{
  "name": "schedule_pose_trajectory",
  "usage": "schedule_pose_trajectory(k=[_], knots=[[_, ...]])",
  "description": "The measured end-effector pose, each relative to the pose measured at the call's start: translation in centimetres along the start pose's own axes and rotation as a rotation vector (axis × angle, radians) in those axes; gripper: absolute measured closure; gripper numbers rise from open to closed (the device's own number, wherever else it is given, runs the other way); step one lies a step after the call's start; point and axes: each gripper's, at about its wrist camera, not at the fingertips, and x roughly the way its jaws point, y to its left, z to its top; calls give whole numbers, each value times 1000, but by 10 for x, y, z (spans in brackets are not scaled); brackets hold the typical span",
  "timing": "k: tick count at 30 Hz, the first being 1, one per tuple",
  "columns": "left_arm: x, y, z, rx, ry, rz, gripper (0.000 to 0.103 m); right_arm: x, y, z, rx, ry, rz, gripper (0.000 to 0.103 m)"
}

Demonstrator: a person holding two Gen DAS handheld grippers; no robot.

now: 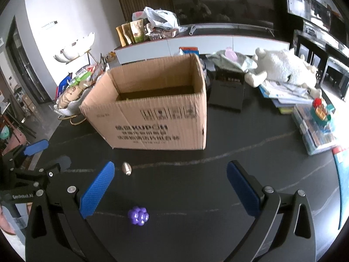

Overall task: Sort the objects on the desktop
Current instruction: 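Move the right tool to the purple grape ball while the left tool approaches the brown football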

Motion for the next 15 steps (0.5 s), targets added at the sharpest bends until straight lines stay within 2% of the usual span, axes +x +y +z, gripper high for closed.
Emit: schedule_pose_trajectory(k=[15], knots=[[16,0,-25,-6,50,-46,1,9,14,-56,-7,26,72,1]])
